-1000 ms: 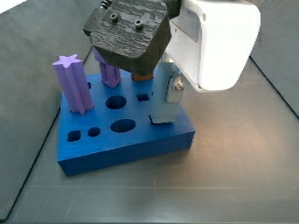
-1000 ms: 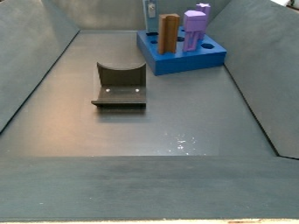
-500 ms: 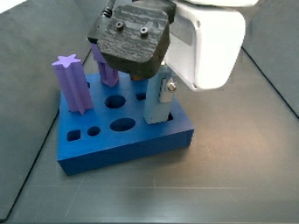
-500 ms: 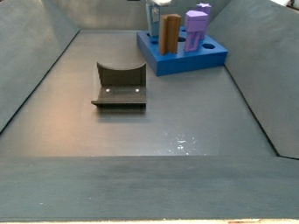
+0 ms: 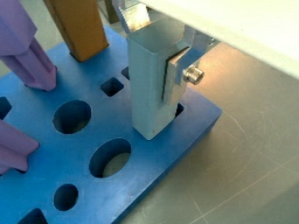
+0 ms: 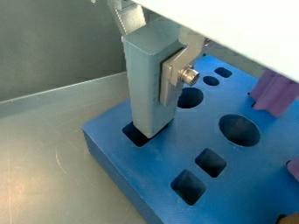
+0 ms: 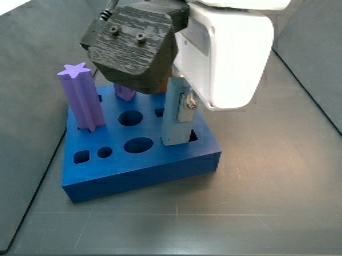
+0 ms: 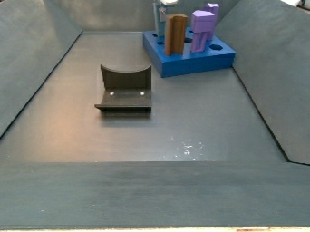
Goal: Pick up the rectangle object. Move up. Move to above the board. Insert the rectangle object.
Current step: Insert the rectangle object.
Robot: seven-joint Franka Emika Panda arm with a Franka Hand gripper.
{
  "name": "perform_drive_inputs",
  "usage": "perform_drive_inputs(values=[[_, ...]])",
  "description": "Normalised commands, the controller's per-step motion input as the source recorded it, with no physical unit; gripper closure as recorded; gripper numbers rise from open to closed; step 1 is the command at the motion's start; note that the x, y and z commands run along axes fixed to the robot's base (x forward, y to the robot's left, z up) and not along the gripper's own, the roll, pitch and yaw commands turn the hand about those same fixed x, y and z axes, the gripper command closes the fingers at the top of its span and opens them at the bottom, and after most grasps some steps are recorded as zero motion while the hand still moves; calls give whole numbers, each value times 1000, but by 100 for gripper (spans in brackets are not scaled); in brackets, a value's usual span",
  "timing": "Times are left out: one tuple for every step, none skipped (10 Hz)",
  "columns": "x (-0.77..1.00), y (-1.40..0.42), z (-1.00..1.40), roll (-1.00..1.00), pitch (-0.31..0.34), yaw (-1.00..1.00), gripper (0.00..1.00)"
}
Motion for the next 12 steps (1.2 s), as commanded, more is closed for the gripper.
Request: perform_drive_inputs(values=[[563,77,-134,-517,-9,-423,100],[626,80,-200,-583,0,-494,100],[0,0,0,-14,0,0,100],[-37,0,0,0,-34,0,100],[-194,-266,-377,337,-206,11,100],[-211,-523,-666,711,-189,0,100],[-29,-423,-497,909,0,-89,100],[0,-100,-31,526,117,-11,100],[-23,-14,0,143,0,0,100],[-106,0,-426,-14,-263,0,100],[-26,0,-837,-89,-409,0,100],[-31,0,-971,-37,-294,26,100]])
